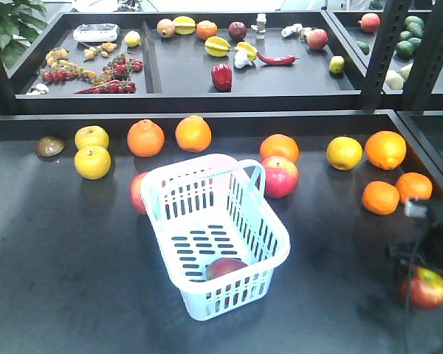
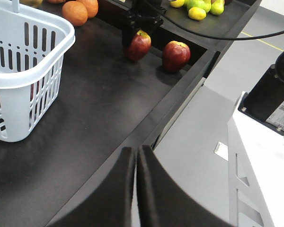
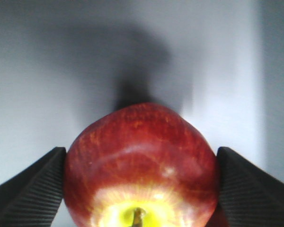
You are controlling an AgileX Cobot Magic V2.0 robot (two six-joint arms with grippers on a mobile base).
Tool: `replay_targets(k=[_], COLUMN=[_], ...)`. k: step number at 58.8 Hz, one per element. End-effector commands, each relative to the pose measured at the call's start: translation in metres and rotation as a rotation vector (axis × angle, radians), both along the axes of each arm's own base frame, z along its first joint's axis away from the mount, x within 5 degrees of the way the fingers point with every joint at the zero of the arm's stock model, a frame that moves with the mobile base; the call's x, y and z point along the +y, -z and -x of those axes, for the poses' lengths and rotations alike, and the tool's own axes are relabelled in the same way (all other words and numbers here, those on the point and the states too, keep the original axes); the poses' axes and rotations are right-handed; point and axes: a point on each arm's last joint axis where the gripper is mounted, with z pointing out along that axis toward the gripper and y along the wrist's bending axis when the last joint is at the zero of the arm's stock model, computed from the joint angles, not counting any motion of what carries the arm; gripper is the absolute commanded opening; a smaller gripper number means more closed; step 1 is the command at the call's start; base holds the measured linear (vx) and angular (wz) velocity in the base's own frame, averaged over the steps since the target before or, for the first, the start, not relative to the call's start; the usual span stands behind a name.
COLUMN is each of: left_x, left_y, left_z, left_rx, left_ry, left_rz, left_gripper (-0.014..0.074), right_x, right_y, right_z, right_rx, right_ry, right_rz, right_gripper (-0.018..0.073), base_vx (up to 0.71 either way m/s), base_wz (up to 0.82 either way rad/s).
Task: Pick three apples into basket with both arms
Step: 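Move the right gripper back down onto a second red apple, then grasp the second apple, carry it over the basket and release it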
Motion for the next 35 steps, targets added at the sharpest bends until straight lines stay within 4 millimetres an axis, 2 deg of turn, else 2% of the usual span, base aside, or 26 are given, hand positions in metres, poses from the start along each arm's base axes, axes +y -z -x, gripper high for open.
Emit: replay_targets(k=[1, 11, 16, 25, 35], left_x=[-0.001, -0.001, -0.001, -0.001, -0.001], left_y=[-0.008, -0.008, -0.008, -0.008, -0.008], left_z=[-0.002, -0.002, -0.002, -0.002, -0.002], left_rx=[-0.007, -0.007, -0.007, -0.007, -0.007], left_ry=[-0.007, -0.007, -0.007, -0.007, -0.007], left_rz=[0.022, 0.022, 0.022, 0.022, 0.022], left_gripper=[-0.0006, -0.0006, -0.0006, -0.0006, -0.0006], right_x=[0.007, 0.02, 0.033, 0.082, 0.149], right_y=[-0.052, -0.103, -0.128, -0.165, -0.179], right_z=[-0.005, 0.004, 0.012, 0.025, 0.032], right_rx=[-0.179, -0.343, -0.418, -0.529, -0.613], right_ry=[-0.036, -0.097, -0.165, -0.342, -0.476], right_rz=[-0.042, -0.124, -0.182, -0.298, -0.397], right_gripper=[-0.0015, -0.0008, -0.0006, -0.0001, 0.0024], base_vx=[0.0, 0.0, 0.0, 0.0, 0.0], base_wz=[0.0, 0.0, 0.0, 0.0, 0.0])
